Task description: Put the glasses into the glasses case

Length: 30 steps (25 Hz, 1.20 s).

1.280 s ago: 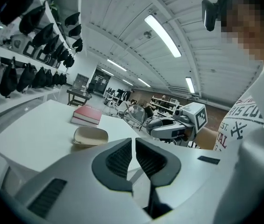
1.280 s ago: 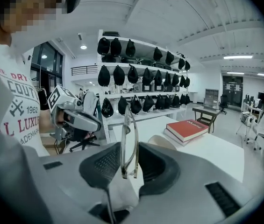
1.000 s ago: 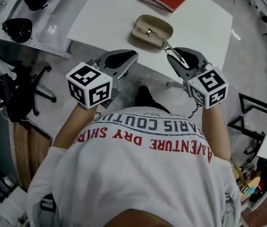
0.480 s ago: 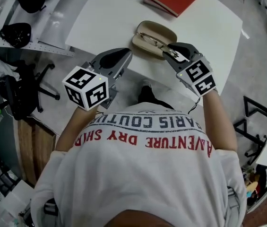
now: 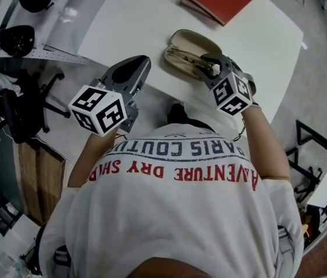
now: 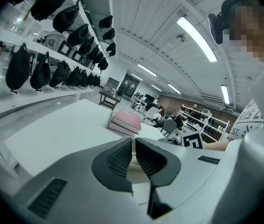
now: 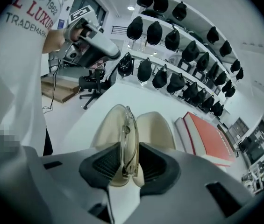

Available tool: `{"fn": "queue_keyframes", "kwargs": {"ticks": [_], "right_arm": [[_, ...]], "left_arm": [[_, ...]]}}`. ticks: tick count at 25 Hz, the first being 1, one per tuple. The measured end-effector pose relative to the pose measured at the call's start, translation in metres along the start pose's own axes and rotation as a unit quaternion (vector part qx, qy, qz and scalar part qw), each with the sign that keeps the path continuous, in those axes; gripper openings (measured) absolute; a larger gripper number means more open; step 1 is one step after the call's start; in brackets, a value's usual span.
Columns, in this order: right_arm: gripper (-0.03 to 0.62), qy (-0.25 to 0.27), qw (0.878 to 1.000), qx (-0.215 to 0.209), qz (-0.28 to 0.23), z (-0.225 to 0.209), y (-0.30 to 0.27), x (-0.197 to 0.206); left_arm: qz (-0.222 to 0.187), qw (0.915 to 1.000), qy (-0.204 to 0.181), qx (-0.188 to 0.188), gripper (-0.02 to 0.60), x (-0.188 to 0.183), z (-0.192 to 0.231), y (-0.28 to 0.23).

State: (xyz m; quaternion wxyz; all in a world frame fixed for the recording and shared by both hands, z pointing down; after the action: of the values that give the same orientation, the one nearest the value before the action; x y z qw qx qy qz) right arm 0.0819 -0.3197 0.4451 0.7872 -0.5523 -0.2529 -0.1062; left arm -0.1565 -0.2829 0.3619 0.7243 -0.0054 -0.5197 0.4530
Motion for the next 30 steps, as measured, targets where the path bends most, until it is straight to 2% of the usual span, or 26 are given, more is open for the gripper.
{"fn": "queue_keyframes", "kwargs": {"ticks": [4,12,18,22,26,28,30], "right_arm": [[0.118,0.026,1.0,-0.004,0.006,-0.001,-0.009,0.004],[0.13,0.009,0.999,-0.05,0.001,-0.008,-0.013,0.004],[0.184,-0.006,0.996,-0.087,-0.01,-0.014,-0.003,0.002],[0.206,-0.05,0.993,-0.103,-0.036,-0.015,0.011,0.001],[0.219,-0.095,0.988,-0.098,-0.072,-0.011,0.033,-0.005],[0.221,-0.123,0.983,-0.095,-0.101,-0.004,0.048,-0.011],[0.221,-0.163,0.972,-0.097,-0.138,0.005,0.064,-0.017]], "left_arm": [[-0.007,0.9998,0.007,-0.015,0.046,-0.001,0.01,0.0],[-0.02,0.9991,0.022,-0.031,0.046,-0.006,0.026,0.001],[-0.02,0.9993,0.02,-0.026,0.046,-0.006,0.026,0.0],[-0.018,0.9996,0.018,-0.015,0.046,-0.005,0.02,0.0],[-0.003,0.9999,0.003,0.01,0.046,-0.002,0.008,0.0],[0.008,0.9996,-0.01,0.025,0.046,0.001,0.0,0.0],[0.017,0.9988,-0.02,0.041,0.046,0.006,-0.008,0.0]]}}
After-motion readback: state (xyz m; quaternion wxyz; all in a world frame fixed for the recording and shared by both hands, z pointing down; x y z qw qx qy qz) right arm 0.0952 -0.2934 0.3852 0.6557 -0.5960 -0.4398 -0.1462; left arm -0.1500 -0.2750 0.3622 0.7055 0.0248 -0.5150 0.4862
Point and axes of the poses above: the fingertips, and each gripper's own axes: y backward along the fingers, z to its left, x out of its underside, the point moved 9 cm from there along y, backward along the fingers, and after that the axes turned 6 degrees about z, right-handed, at the moved point
